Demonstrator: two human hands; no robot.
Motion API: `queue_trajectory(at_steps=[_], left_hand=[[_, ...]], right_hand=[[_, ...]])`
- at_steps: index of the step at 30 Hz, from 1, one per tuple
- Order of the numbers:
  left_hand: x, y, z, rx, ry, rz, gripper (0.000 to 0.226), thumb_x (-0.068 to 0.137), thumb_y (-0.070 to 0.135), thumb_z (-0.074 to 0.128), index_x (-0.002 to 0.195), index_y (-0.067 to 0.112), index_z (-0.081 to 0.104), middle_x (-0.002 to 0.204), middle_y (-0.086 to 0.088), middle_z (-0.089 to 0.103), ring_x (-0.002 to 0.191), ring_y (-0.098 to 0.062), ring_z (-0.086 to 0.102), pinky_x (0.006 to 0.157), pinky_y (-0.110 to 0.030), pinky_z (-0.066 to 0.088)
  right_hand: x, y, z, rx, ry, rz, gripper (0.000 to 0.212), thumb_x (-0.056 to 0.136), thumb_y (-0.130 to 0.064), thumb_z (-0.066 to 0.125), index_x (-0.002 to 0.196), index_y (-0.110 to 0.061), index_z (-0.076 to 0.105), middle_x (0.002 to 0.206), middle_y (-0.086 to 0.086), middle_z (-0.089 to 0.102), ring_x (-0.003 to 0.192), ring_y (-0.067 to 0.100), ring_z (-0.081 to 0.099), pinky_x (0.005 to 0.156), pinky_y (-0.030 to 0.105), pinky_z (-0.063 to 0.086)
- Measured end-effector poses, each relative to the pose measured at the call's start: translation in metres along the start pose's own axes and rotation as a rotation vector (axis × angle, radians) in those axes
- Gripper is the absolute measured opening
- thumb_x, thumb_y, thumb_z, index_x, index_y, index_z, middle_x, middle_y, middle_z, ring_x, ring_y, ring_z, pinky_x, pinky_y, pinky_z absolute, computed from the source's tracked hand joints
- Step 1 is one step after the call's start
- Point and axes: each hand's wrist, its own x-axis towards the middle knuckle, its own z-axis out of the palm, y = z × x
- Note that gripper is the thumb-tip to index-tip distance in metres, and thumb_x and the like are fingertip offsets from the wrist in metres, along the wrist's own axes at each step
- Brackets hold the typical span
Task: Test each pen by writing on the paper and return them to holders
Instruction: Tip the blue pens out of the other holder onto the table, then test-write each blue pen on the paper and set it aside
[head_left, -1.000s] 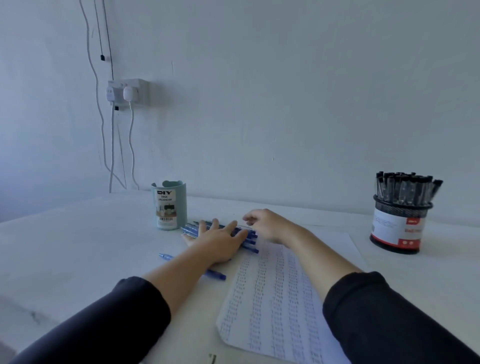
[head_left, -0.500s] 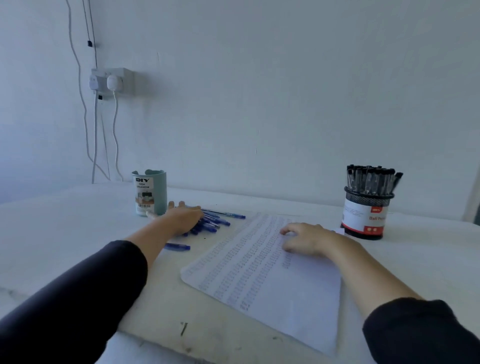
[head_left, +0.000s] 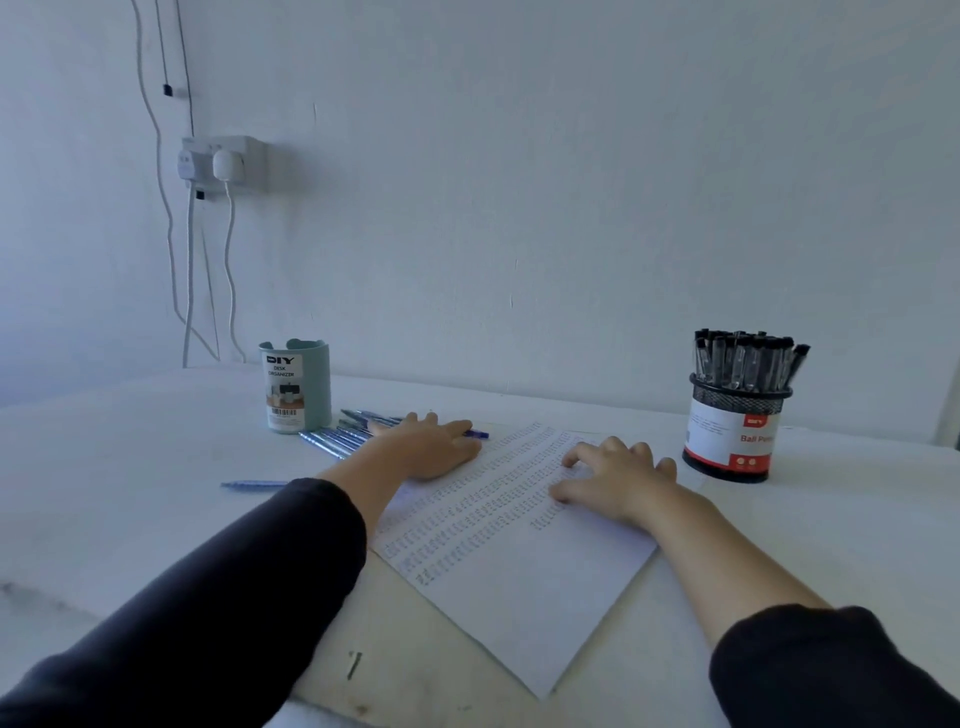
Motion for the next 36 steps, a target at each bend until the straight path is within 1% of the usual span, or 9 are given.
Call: queue_trajectory(at_steps=[4, 9, 14, 19, 23, 28, 30, 33, 36], left_hand=[[-0.004, -0.003, 0.001, -0.077, 0.076, 0.013, 0.048, 0.093, 0.064, 0.026, 0.129, 0.037, 0.042, 0.13, 0.001, 0.05, 0.121, -0.025, 0.046, 0.105, -0.067, 0.012], [-0.013, -0.004, -0.005, -0.111, 0.15, 0.002, 0.037, 0.094, 0.059, 0.034, 0.108, 0.033, 0.057, 0.109, 0.005, 0.055, 0.108, -0.019, 0.049, 0.104, -0.061, 0.021], [-0.012, -0.019, -0.016, -0.303, 0.262, 0.036, 0.042, 0.093, 0.051, 0.039, 0.119, 0.027, 0.06, 0.128, -0.002, 0.056, 0.109, -0.021, 0.05, 0.1, -0.044, 0.038], [-0.023, -0.029, -0.017, -0.191, -0.034, 0.01, 0.051, 0.095, 0.051, 0.043, 0.143, 0.036, 0.038, 0.15, 0.001, 0.038, 0.136, -0.026, 0.034, 0.112, -0.039, 0.025], [-0.02, -0.025, -0.016, -0.232, 0.079, 0.004, 0.042, 0.095, 0.037, 0.046, 0.137, 0.03, 0.049, 0.14, 0.003, 0.05, 0.125, -0.021, 0.045, 0.102, -0.033, 0.034], [-0.011, -0.009, -0.005, -0.041, 0.183, 0.064, 0.033, 0.094, 0.025, 0.042, 0.12, 0.029, 0.061, 0.128, 0.006, 0.058, 0.118, -0.019, 0.049, 0.106, -0.051, 0.03], [-0.009, -0.002, -0.003, 0.031, 0.24, 0.113, 0.031, 0.093, 0.015, 0.043, 0.115, 0.024, 0.063, 0.118, 0.002, 0.062, 0.107, -0.019, 0.053, 0.1, -0.042, 0.038], [-0.01, 0.005, -0.002, 0.126, 0.319, 0.187, 0.036, 0.089, 0.0, 0.044, 0.111, 0.022, 0.06, 0.113, 0.004, 0.059, 0.104, -0.017, 0.053, 0.094, -0.031, 0.036], [-0.012, 0.002, -0.002, 0.157, 0.372, 0.302, 0.028, 0.094, 0.001, 0.045, 0.111, 0.021, 0.054, 0.114, 0.001, 0.053, 0.097, -0.018, 0.052, 0.087, -0.029, 0.037]], right_hand=[[0.001, 0.0, 0.0, -0.017, 0.025, 0.037, 0.045, 0.08, -0.055, 0.049, 0.121, -0.036, 0.046, 0.13, 0.001, 0.039, 0.124, 0.025, 0.029, 0.096, 0.041, 0.022], [0.0, 0.002, 0.0, -0.023, 0.027, 0.075, 0.044, 0.081, -0.056, 0.046, 0.12, -0.033, 0.045, 0.13, 0.002, 0.038, 0.125, 0.026, 0.029, 0.099, 0.043, 0.022], [0.0, 0.003, 0.001, -0.034, 0.03, 0.079, 0.047, 0.082, -0.055, 0.044, 0.123, -0.031, 0.043, 0.131, 0.003, 0.036, 0.126, 0.026, 0.028, 0.102, 0.046, 0.023], [0.001, -0.001, 0.003, 0.043, 0.023, -0.013, 0.042, 0.09, -0.042, 0.04, 0.13, -0.033, 0.043, 0.143, -0.002, 0.035, 0.135, 0.022, 0.022, 0.109, 0.05, 0.011], [-0.002, -0.004, 0.001, 0.033, -0.02, -0.044, 0.041, 0.09, -0.04, 0.042, 0.13, -0.035, 0.043, 0.143, -0.004, 0.039, 0.133, 0.021, 0.028, 0.104, 0.043, 0.021], [-0.001, -0.004, 0.0, 0.018, -0.016, -0.039, 0.037, 0.09, -0.04, 0.042, 0.127, -0.035, 0.045, 0.14, -0.004, 0.04, 0.132, 0.022, 0.028, 0.102, 0.043, 0.021], [-0.001, -0.003, -0.001, 0.013, -0.006, -0.04, 0.033, 0.093, -0.037, 0.037, 0.124, -0.035, 0.047, 0.139, -0.003, 0.042, 0.13, 0.023, 0.029, 0.1, 0.043, 0.022], [-0.001, 0.0, -0.002, 0.022, 0.009, -0.036, 0.029, 0.094, -0.034, 0.034, 0.118, -0.035, 0.05, 0.136, -0.003, 0.044, 0.128, 0.022, 0.031, 0.097, 0.042, 0.022], [-0.002, 0.003, -0.003, 0.024, 0.014, -0.028, 0.027, 0.094, -0.035, 0.035, 0.116, -0.036, 0.05, 0.135, -0.003, 0.044, 0.127, 0.023, 0.032, 0.097, 0.042, 0.023]])
